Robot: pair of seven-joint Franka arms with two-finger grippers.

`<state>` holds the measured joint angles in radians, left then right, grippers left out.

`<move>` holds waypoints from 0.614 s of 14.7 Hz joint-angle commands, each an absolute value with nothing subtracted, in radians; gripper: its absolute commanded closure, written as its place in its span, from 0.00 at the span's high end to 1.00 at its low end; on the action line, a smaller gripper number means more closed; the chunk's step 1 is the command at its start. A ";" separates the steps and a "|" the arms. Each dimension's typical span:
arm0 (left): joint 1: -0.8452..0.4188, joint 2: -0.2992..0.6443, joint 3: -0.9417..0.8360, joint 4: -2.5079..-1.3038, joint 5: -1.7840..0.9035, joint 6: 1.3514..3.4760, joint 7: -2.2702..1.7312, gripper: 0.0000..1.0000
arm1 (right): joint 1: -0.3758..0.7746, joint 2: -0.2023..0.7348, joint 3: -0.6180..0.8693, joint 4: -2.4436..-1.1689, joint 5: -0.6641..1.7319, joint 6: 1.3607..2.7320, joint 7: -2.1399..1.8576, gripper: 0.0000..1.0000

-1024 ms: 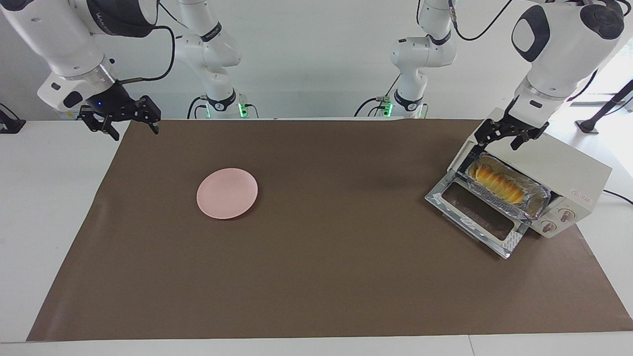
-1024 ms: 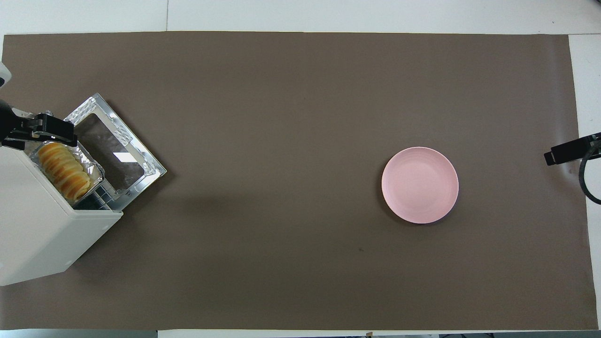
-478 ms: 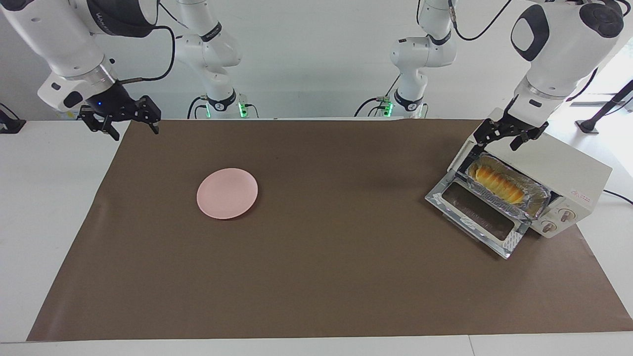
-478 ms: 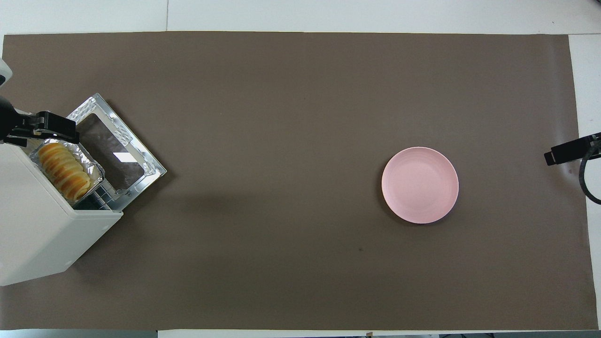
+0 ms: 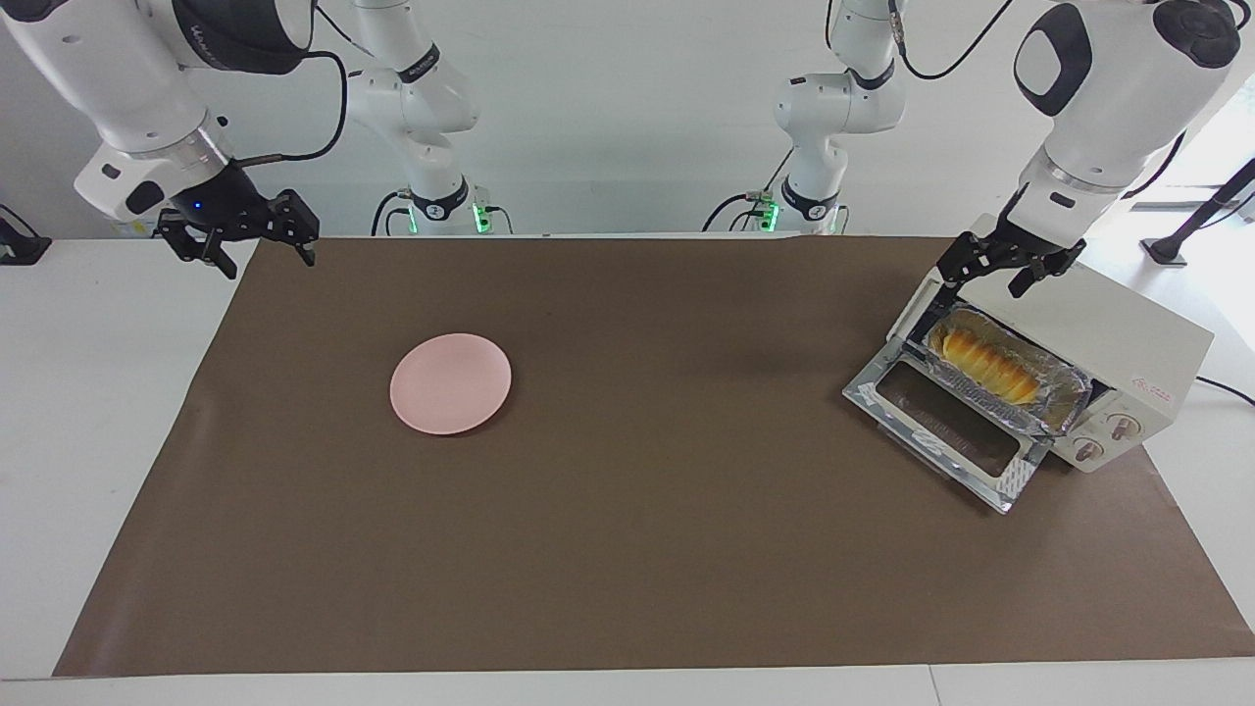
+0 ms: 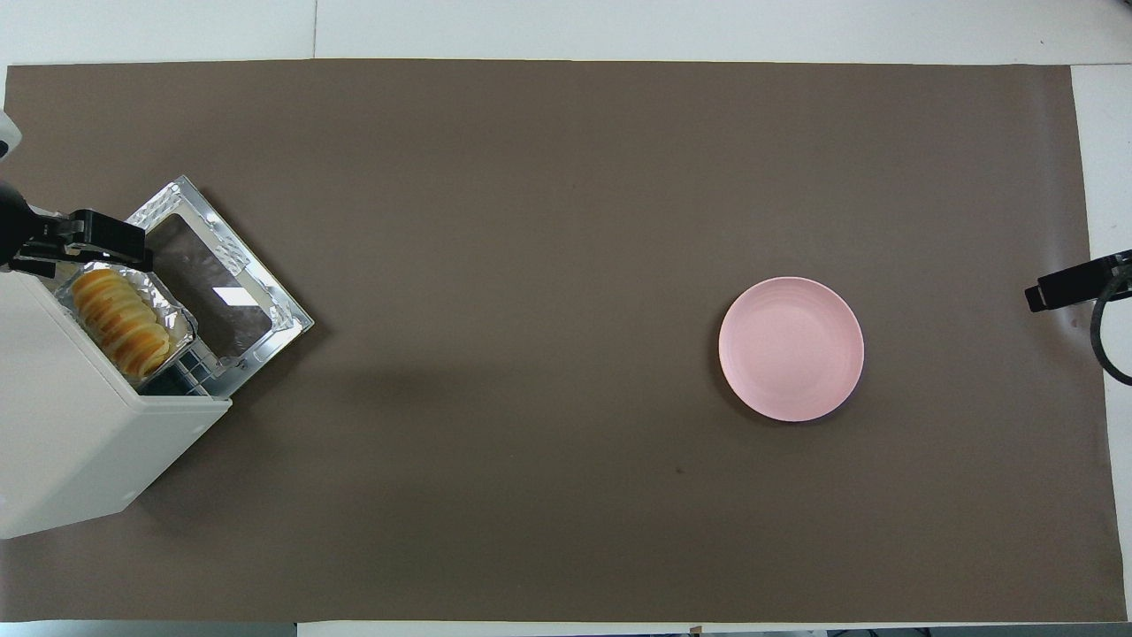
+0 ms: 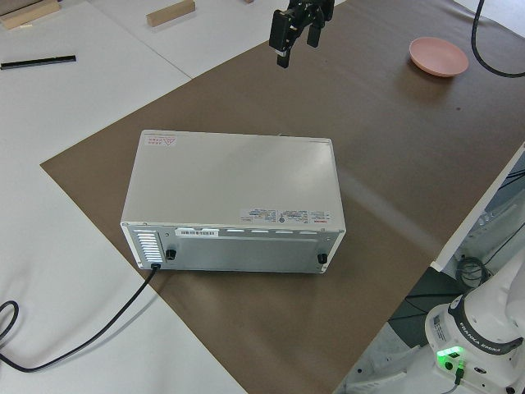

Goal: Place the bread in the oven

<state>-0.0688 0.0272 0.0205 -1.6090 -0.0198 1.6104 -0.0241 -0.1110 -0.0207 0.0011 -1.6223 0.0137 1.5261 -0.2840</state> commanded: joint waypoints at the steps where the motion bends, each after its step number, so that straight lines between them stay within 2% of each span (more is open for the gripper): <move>1: -0.058 0.025 0.012 -1.597 -0.035 1.566 -0.014 1.00 | -0.123 -0.041 0.012 -1.640 0.011 1.514 -0.279 1.00; 9: -0.058 0.021 0.012 -1.601 -0.034 1.551 -0.014 1.00 | -0.123 -0.041 0.012 -1.640 0.011 1.514 -0.278 1.00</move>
